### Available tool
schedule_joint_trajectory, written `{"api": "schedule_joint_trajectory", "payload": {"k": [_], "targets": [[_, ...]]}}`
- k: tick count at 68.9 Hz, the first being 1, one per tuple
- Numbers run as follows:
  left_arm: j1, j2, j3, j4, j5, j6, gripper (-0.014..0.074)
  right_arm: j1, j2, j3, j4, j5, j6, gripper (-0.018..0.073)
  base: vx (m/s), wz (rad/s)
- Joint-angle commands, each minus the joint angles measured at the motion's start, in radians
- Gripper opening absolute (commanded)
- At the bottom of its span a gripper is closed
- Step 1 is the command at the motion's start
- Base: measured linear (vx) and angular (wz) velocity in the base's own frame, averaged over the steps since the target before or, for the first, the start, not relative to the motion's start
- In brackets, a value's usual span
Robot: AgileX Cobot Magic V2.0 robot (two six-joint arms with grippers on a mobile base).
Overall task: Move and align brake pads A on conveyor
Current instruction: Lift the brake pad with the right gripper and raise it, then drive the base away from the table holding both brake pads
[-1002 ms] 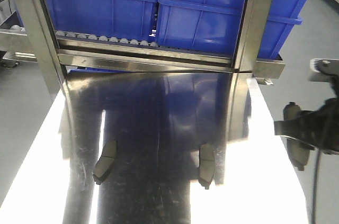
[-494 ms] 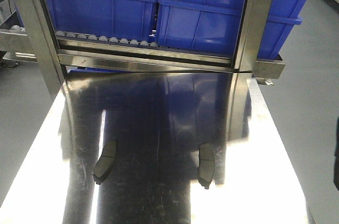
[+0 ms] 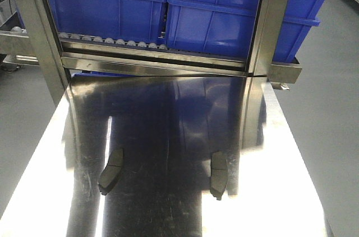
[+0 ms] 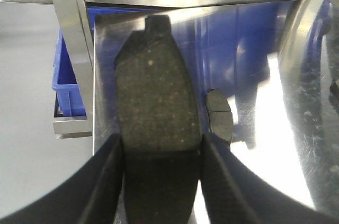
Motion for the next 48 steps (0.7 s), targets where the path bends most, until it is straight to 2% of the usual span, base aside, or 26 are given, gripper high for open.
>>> {"api": "schedule_joint_trajectory", "payload": {"k": [1,48], "targets": [[-0.005,0.004,-0.029,-0.014,-0.084,-0.004,-0.0006,-0.002,0.011,-0.028,-0.006,-0.106,-0.007,-0.0011,0.0,0.0],[-0.005,0.005,-0.029,-0.014,-0.084,-0.004,-0.0006,-0.004,0.012,-0.028,-0.006,-0.104,-0.006,-0.0011,-0.01,0.03]]}}
